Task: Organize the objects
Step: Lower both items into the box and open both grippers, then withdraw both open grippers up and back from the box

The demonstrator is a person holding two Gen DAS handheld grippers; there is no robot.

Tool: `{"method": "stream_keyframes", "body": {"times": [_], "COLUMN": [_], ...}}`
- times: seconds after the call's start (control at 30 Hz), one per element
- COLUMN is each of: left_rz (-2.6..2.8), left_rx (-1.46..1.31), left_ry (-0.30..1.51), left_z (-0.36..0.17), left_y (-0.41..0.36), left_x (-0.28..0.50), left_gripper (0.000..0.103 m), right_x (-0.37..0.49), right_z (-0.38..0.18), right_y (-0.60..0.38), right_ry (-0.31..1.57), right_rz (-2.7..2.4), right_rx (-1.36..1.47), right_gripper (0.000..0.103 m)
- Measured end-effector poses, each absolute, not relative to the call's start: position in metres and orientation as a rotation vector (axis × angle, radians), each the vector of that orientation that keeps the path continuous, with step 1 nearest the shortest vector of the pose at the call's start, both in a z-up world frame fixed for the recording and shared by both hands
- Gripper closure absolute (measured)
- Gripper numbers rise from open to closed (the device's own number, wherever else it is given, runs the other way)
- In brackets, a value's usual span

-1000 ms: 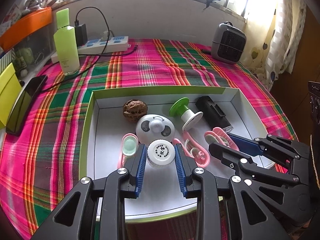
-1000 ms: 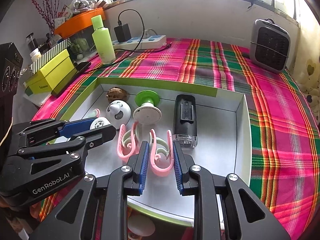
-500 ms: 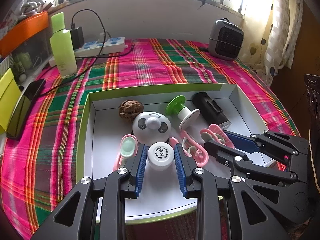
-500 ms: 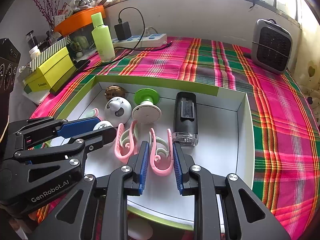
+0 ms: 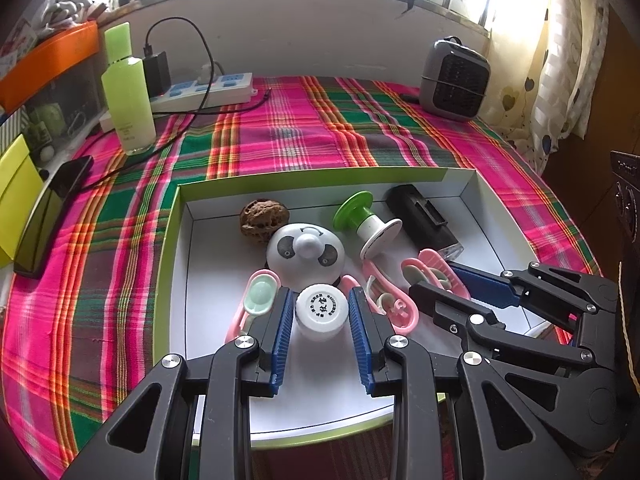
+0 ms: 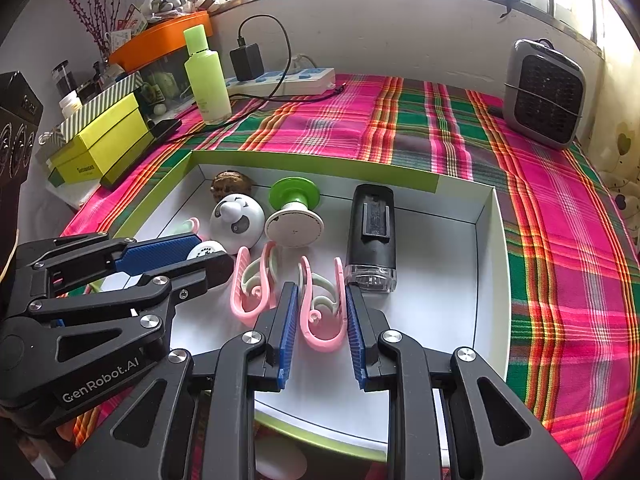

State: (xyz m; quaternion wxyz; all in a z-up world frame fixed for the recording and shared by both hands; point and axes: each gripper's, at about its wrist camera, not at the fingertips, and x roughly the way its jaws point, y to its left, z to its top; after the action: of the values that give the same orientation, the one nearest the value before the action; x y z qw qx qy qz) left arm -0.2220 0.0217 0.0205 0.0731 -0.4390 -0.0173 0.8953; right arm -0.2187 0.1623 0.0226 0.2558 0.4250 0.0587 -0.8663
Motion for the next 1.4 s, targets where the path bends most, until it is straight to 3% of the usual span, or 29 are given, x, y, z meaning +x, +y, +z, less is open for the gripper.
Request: {"method": "stream_keyframes", "body": {"times": [0.33, 0.57, 0.83, 1.4], "left_rz": [2.692, 2.698, 2.712, 2.76], "left_rx": [-1.33, -1.328, -1.324, -1.284], "left_ry": [-0.057, -0.08, -0.095, -0.145], "left_z": [0.02, 0.021, 0.025, 0.038], "left_y": [0.017, 0.014, 0.013, 0.004], "left_x": [-0.22, -0.216, -0.206, -0.179], "left_gripper": [0.076, 0.071, 0.063, 0.059], "right_x": [-0.216, -0.212, -0.206, -0.181], "right_z": [0.024, 0.027, 0.028, 0.042], "right_y": [0.161, 0.163, 0.165, 0.176], "right_ry": [0.18, 0.182, 0.182, 0.122], "right_rz": [-2.362, -2.393, -2.41, -2.459], "right_rx": [1.146, 1.14, 1.149, 1.101], "right_gripper": [0.077, 0.065, 0.064, 0.058]}}
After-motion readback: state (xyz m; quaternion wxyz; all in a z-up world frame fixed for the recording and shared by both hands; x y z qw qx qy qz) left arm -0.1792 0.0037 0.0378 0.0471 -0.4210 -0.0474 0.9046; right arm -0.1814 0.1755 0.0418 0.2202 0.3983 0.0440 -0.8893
